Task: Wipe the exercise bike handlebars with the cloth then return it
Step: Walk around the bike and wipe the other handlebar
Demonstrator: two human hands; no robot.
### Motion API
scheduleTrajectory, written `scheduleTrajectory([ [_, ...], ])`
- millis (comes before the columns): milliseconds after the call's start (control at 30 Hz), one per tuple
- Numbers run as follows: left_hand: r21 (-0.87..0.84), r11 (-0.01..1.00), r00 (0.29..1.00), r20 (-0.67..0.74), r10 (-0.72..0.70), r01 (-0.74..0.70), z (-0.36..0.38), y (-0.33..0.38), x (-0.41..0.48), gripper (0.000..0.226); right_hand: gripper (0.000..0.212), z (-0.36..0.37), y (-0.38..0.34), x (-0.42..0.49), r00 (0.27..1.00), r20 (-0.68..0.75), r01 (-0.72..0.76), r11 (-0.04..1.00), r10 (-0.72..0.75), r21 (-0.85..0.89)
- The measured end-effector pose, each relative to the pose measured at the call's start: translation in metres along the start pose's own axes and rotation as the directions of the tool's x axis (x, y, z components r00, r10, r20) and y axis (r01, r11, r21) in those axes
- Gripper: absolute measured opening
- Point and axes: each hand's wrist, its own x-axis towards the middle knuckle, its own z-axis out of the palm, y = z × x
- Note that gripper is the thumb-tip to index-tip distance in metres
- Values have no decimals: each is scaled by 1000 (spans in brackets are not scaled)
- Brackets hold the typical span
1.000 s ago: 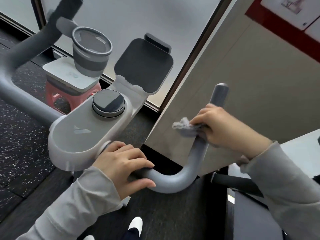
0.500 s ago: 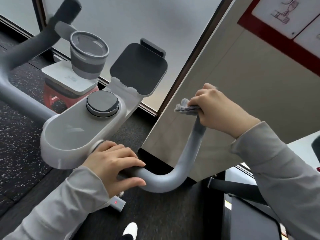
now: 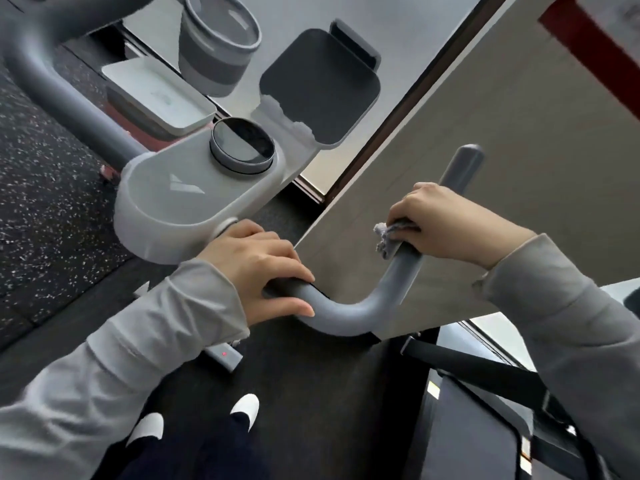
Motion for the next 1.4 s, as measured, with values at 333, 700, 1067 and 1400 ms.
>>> scheduleTrajectory([
  [333,-68,996,998,-26,-51,49,3,-4,0,43,42,-8,-12,2,995,94,26,997,-32,72],
  [700,-74,997,997,-68,-24,19,6,-9,-1,45,15,5,-42,-10,990,123,49,986,-69,157],
  [1067,-30,999,994,-103,29,-32,8,-11,-2,43,16,12,-86,-32,994,64,-110,913,92,393],
  [1400,92,985,986,-69,150,-143,-4,-7,-9,35,10,31,-105,-66,828,-218,-200,636,516,746],
])
